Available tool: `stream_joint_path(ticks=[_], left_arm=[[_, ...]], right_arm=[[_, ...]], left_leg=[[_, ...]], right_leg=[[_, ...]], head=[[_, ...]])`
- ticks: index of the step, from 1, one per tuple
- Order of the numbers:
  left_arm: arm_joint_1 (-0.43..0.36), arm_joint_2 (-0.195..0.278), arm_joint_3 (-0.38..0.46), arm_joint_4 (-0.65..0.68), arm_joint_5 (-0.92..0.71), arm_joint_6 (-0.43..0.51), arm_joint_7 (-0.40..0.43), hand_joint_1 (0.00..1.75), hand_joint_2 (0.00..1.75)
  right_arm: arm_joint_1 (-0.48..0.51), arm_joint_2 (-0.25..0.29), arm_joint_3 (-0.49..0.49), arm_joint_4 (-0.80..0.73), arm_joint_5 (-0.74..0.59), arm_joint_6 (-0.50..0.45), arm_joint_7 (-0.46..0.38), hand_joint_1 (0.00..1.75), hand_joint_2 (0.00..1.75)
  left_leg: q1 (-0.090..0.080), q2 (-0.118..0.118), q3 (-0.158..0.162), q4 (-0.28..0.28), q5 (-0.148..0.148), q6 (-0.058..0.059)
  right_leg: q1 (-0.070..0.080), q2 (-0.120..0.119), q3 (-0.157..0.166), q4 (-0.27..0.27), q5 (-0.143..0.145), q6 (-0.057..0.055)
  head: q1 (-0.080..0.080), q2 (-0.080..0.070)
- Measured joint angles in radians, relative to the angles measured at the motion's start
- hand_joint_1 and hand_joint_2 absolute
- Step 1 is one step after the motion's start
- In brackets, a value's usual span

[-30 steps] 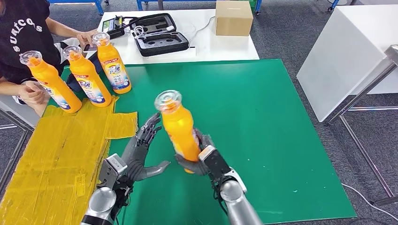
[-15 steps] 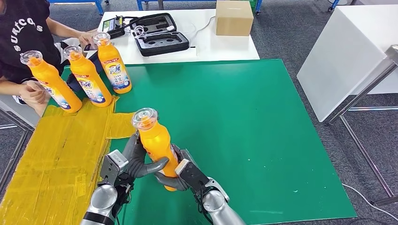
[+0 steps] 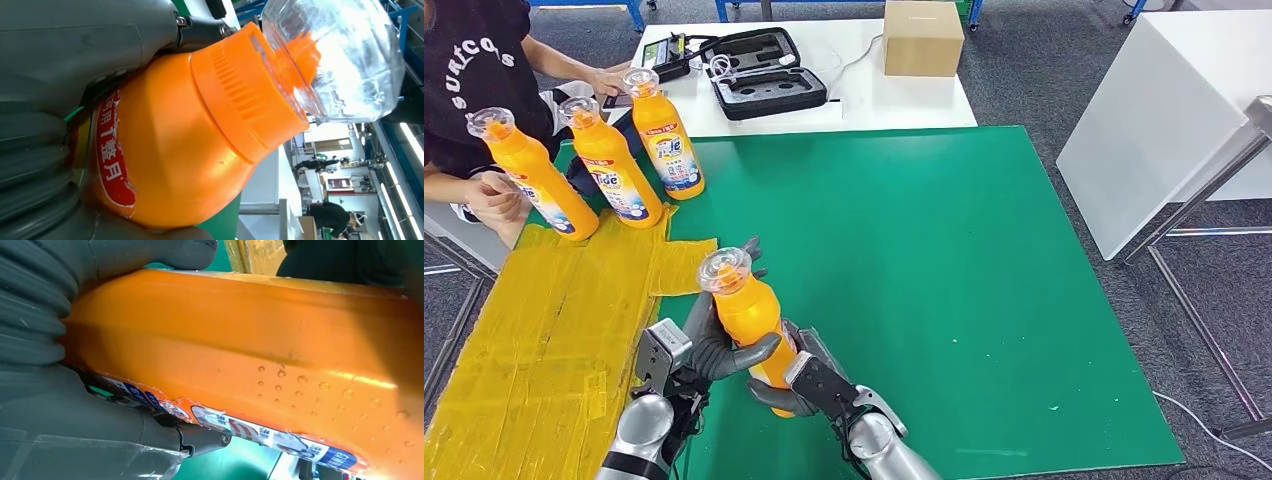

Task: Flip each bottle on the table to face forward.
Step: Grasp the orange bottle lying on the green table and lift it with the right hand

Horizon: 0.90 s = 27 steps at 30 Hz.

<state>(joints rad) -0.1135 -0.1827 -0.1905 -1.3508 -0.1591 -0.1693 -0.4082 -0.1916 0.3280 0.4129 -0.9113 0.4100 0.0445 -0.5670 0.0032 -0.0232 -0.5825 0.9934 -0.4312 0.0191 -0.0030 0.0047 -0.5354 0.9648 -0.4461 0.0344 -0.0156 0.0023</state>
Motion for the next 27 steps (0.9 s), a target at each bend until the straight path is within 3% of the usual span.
stream_joint_path(ticks=[10,11,14,15,20,24,27], left_arm=[[0.006,0.0,0.0,-0.005,0.005,0.003,-0.003,1.75,1.75],[0.006,0.0,0.0,-0.006,0.005,0.003,-0.003,1.75,1.75],[0.004,0.0,0.0,-0.009,0.002,0.007,-0.004,1.75,1.75],[0.004,0.0,-0.001,-0.011,-0.002,0.014,-0.004,1.75,1.75],[0.004,0.006,0.005,-0.031,-0.135,0.128,0.019,1.75,1.75],[-0.017,0.03,0.014,-0.064,-0.523,0.382,0.103,1.75,1.75],[-0.049,0.052,0.037,-0.085,-0.658,0.45,0.145,1.75,1.75]], right_arm=[[0.018,-0.01,-0.004,-0.044,0.005,-0.042,-0.003,1.74,1.75],[0.022,-0.011,-0.006,-0.055,0.003,-0.045,-0.002,1.5,1.75],[0.034,-0.016,-0.012,-0.094,-0.003,-0.048,0.0,0.2,1.75],[0.039,-0.018,-0.015,-0.111,-0.006,-0.049,0.0,0.0,1.75],[0.063,-0.026,-0.044,-0.238,-0.043,-0.057,-0.002,0.0,1.75],[0.096,-0.037,-0.076,-0.383,-0.067,-0.059,-0.001,0.0,1.75],[0.118,-0.043,-0.091,-0.473,-0.07,-0.056,0.004,0.0,1.75]], left_leg=[[0.0,0.0,0.0,0.0,0.0,0.0],[0.0,0.0,0.0,0.0,0.0,0.0],[0.0,0.0,0.0,0.0,0.0,0.0],[0.0,0.0,0.0,0.0,0.0,0.0],[0.0,0.0,0.0,0.0,0.0,0.0],[0.0,0.0,0.0,0.0,0.0,0.0],[0.0,0.0,0.0,0.0,0.0,0.0]], right_leg=[[0.0,0.0,0.0,0.0,0.0,0.0],[0.0,0.0,0.0,0.0,0.0,0.0],[0.0,0.0,0.0,0.0,0.0,0.0],[0.0,0.0,0.0,0.0,0.0,0.0],[0.0,0.0,-0.001,0.0,0.0,0.0],[0.0,0.0,-0.001,0.0,0.0,0.0],[0.0,0.0,-0.001,0.0,0.0,0.0]], head=[[0.0,0.0],[0.0,0.0],[0.0,0.0],[0.0,0.0],[0.0,0.0],[0.0,0.0],[0.0,0.0]])
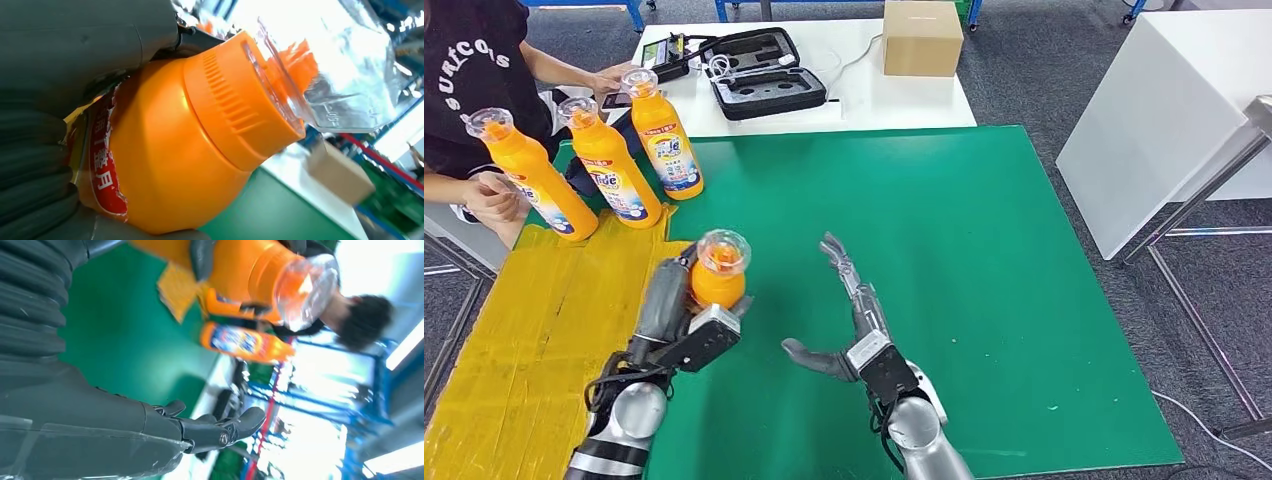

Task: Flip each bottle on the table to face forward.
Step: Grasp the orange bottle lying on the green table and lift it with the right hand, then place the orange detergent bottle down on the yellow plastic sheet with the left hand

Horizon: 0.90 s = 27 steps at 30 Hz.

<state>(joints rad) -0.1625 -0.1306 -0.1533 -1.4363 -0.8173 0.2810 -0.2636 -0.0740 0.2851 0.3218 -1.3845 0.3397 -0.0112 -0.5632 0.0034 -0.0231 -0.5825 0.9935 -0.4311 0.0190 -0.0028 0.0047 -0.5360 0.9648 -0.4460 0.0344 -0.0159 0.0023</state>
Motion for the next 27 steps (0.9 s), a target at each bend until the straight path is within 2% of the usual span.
stream_joint_path(ticks=[5,12,17,22,27], left_arm=[[-0.019,0.015,0.016,-0.015,-0.074,0.026,0.021,1.75,1.75],[-0.087,0.103,0.02,0.044,-0.539,0.077,0.187,1.75,1.75],[-0.131,0.157,0.011,0.132,-0.698,0.111,0.273,1.75,1.75],[-0.196,0.226,-0.099,0.313,-0.735,0.165,0.393,1.75,1.75],[-0.253,0.265,-0.212,0.504,-0.736,0.183,0.417,1.75,1.75]], right_arm=[[0.017,-0.004,-0.013,-0.07,-0.006,-0.001,-0.002,0.0,1.75],[0.042,-0.015,-0.048,-0.152,-0.045,-0.013,-0.013,0.0,1.75],[0.053,-0.026,-0.075,-0.184,-0.059,-0.014,-0.012,0.0,1.75],[0.057,-0.036,-0.094,-0.19,-0.077,-0.015,-0.012,0.0,1.75],[0.056,-0.046,-0.098,-0.189,-0.084,-0.015,-0.012,0.0,1.75]], left_leg=[[0.0,0.0,0.0,0.0,0.0,0.0],[0.0,0.001,0.0,0.0,0.0,0.0],[0.0,0.001,0.0,0.0,0.0,0.0],[0.0,0.002,0.0,0.0,0.0,0.0],[0.0,0.001,-0.001,0.0,0.0,0.0]], right_leg=[[0.0,0.0,0.0,0.0,0.0,0.0],[0.0,0.0,-0.001,0.0,0.0,0.0],[0.0,0.001,-0.001,0.0,0.0,0.0],[0.0,0.001,-0.001,0.0,0.0,0.0],[0.0,0.001,-0.001,0.0,0.0,0.0]], head=[[0.0,0.0],[0.0,0.0],[0.0,0.0],[0.0,0.0],[0.0,0.0]])
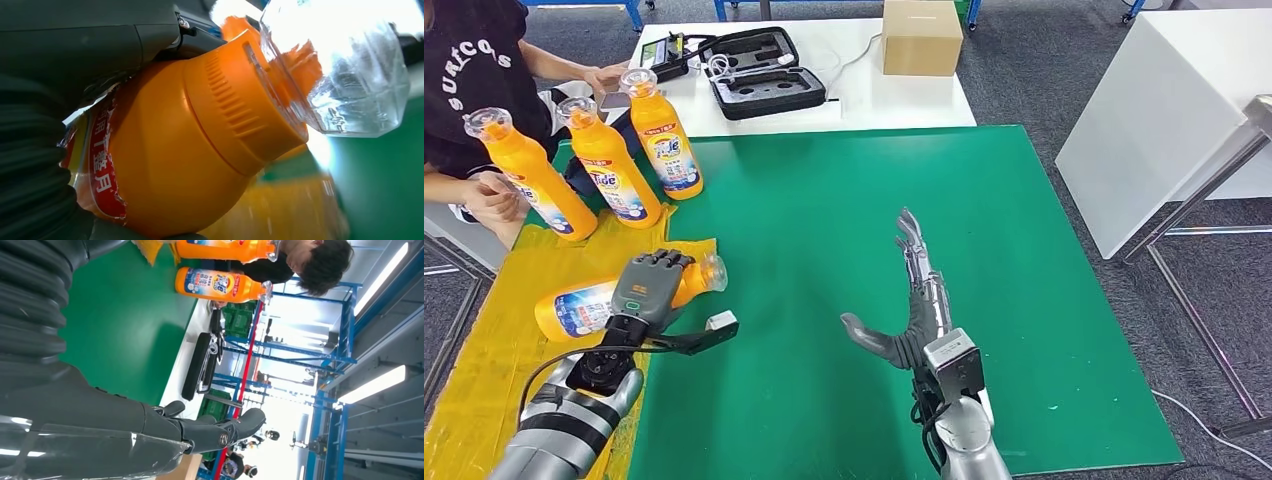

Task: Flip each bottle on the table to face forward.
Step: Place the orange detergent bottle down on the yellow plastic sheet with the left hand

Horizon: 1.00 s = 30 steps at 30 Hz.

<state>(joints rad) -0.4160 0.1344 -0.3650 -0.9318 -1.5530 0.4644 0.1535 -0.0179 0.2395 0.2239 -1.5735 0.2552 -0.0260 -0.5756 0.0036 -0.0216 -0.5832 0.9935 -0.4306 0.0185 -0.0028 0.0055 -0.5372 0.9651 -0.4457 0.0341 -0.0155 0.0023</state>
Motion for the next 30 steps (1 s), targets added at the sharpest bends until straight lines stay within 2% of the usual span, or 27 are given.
stream_joint_path(ticks=[1,4,5,9,14,20,23,27,30], left_arm=[[-0.009,0.003,-0.014,0.039,0.0,0.003,-0.006,1.61,1.75],[-0.028,0.006,-0.03,0.14,0.0,0.028,-0.027,0.3,1.75],[-0.035,0.005,-0.031,0.169,0.0,0.044,-0.029,0.0,1.75],[-0.071,-0.001,-0.044,0.278,0.0,0.099,-0.014,0.0,1.75],[-0.105,-0.01,-0.055,0.354,0.0,0.113,0.006,0.0,1.75],[-0.133,-0.017,-0.069,0.424,0.0,0.13,0.096,0.0,1.75],[-0.138,-0.017,-0.071,0.438,0.0,0.141,0.112,0.0,1.75],[-0.141,-0.017,-0.066,0.444,0.0,0.151,0.1,0.0,1.75],[-0.139,-0.024,-0.033,0.441,0.002,0.156,0.035,0.0,1.75]], right_arm=[[0.0,-0.002,0.0,0.0,-0.002,0.0,0.0,0.0,1.75],[0.0,-0.007,0.001,0.003,-0.008,0.0,0.0,0.0,1.75],[-0.001,-0.009,0.001,0.005,-0.01,0.0,0.0,0.0,1.75],[-0.006,-0.014,0.01,0.018,-0.015,0.001,0.004,0.0,1.75],[-0.012,-0.018,0.019,0.031,-0.016,0.0,0.006,0.0,1.75],[-0.016,-0.02,0.031,0.048,-0.015,-0.014,0.016,0.0,1.75],[-0.017,-0.021,0.032,0.053,-0.013,-0.017,0.021,0.0,1.75],[-0.017,-0.022,0.033,0.057,-0.011,-0.022,0.026,0.0,1.75],[-0.017,-0.024,0.033,0.061,-0.007,-0.028,0.033,0.0,1.75]], left_leg=[[0.0,0.0,0.0,0.0,0.0,0.0],[0.0,0.0,0.0,0.0,0.0,0.0],[0.0,0.0,0.0,0.0,0.0,0.0],[0.0,-0.002,0.002,0.0,0.0,0.0],[0.0,-0.001,0.009,-0.001,0.0,0.0],[0.0,-0.001,0.014,-0.001,0.001,-0.002],[0.001,-0.001,0.014,-0.001,0.001,-0.002],[0.001,-0.001,0.014,-0.001,0.001,-0.002],[0.001,-0.001,0.014,-0.001,0.001,-0.002]], right_leg=[[0.0,0.0,0.0,0.0,0.0,0.0],[0.0,0.001,0.0,0.0,0.0,0.0],[0.0,0.0,0.0,0.0,0.0,0.0],[0.0,0.0,0.004,0.0,0.0,0.0],[0.001,0.0,0.01,0.0,0.0,0.0],[0.001,0.0,0.014,0.0,0.0,0.0],[0.001,0.0,0.014,0.0,0.0,0.0],[0.001,0.0,0.014,0.0,0.0,0.0],[0.001,0.0,0.014,0.0,0.0,0.0]], head=[[0.0,0.0],[0.0,0.0],[0.0,0.0],[0.0,0.0],[0.0,0.0],[0.0,0.0],[0.0,0.0],[0.0,0.0],[0.0,0.0]])
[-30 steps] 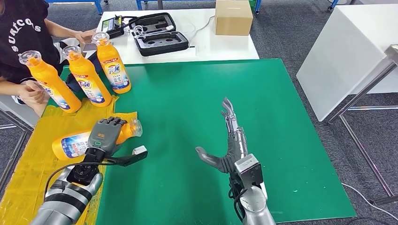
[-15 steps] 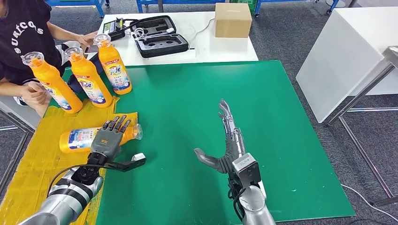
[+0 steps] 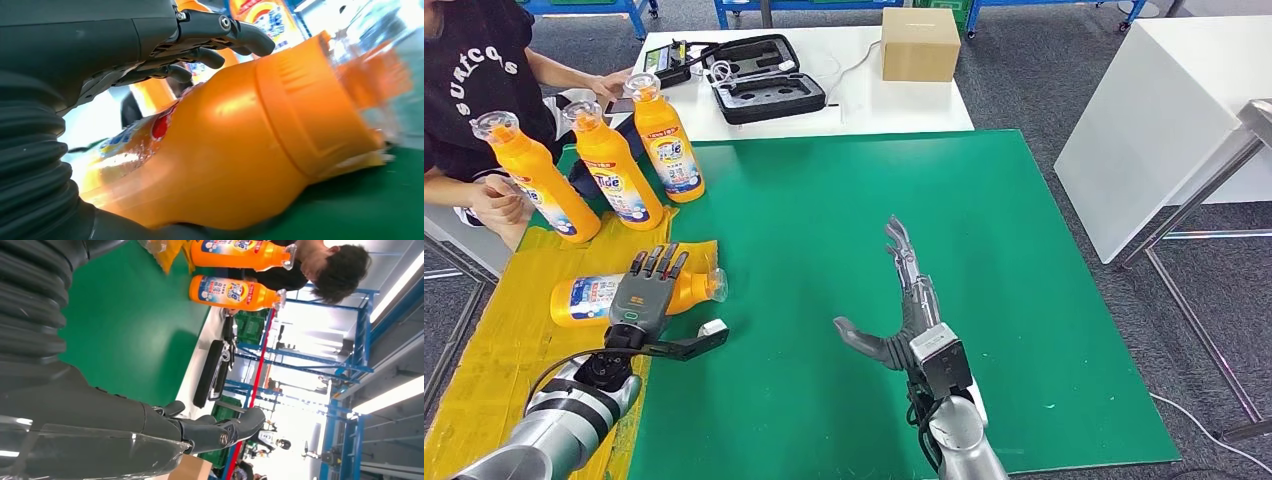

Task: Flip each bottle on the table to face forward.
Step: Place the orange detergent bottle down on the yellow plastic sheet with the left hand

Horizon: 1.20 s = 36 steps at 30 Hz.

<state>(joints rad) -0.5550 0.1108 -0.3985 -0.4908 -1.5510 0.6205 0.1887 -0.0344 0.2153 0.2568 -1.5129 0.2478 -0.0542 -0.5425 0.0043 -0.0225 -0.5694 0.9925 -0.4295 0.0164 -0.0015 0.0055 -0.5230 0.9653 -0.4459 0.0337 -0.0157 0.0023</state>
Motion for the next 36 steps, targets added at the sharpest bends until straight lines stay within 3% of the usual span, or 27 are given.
stream_joint_path(ticks=[3,6,12,17,24,30,36], left_arm=[[0.014,-0.017,0.057,-0.024,0.021,-0.003,-0.098,0.0,1.75],[0.063,-0.048,0.125,-0.103,0.138,-0.034,-0.27,0.0,1.75],[0.304,-0.11,0.18,-0.481,0.561,-0.212,-0.62,0.0,1.75],[0.483,-0.145,0.205,-0.796,0.866,-0.323,-0.795,0.0,1.75],[0.591,-0.212,0.281,-1.082,1.006,-0.325,-0.824,0.0,1.75],[0.625,-0.267,0.345,-1.179,1.231,-0.468,-0.778,0.0,1.75],[0.647,-0.31,0.392,-1.205,1.262,-0.545,-0.722,0.0,1.75]], right_arm=[[0.001,-0.002,-0.002,0.002,0.006,-0.001,0.009,0.0,1.75],[0.005,-0.002,-0.005,0.003,0.014,0.0,0.015,0.0,1.75],[0.033,-0.007,-0.019,-0.005,0.019,0.012,0.018,0.0,1.75],[0.06,-0.015,-0.038,-0.034,0.024,0.005,0.017,0.0,1.75],[0.096,-0.017,-0.059,-0.102,0.034,-0.021,0.011,0.0,1.75],[0.125,-0.015,-0.065,-0.147,0.07,-0.05,0.012,0.0,1.75],[0.152,-0.008,-0.076,-0.186,0.092,-0.054,0.025,0.0,1.75]], left_leg=[[0.0,-0.001,0.0,0.0,0.0,0.0],[-0.001,-0.001,-0.001,0.0,0.0,0.0],[-0.002,0.002,-0.007,0.001,-0.001,0.0],[-0.002,0.001,-0.012,0.001,-0.001,0.0],[0.0,0.001,-0.013,0.001,-0.001,0.0],[0.0,0.001,-0.013,0.001,-0.001,0.0],[0.0,0.001,-0.014,0.001,-0.001,0.0]], right_leg=[[0.0,0.0,0.0,0.0,0.0,0.0],[-0.001,0.0,-0.001,0.0,0.0,0.0],[-0.003,0.002,-0.008,0.0,0.0,0.0],[-0.003,0.002,-0.013,0.0,0.0,0.0],[-0.001,0.002,-0.014,0.0,0.0,0.0],[-0.001,0.002,-0.014,0.0,0.0,0.0],[-0.001,0.002,-0.014,0.0,0.0,0.0]], head=[[0.0,0.0],[0.0,0.0],[0.0,0.0],[0.0,0.0],[0.0,0.0],[0.0,0.0],[0.0,0.0]])
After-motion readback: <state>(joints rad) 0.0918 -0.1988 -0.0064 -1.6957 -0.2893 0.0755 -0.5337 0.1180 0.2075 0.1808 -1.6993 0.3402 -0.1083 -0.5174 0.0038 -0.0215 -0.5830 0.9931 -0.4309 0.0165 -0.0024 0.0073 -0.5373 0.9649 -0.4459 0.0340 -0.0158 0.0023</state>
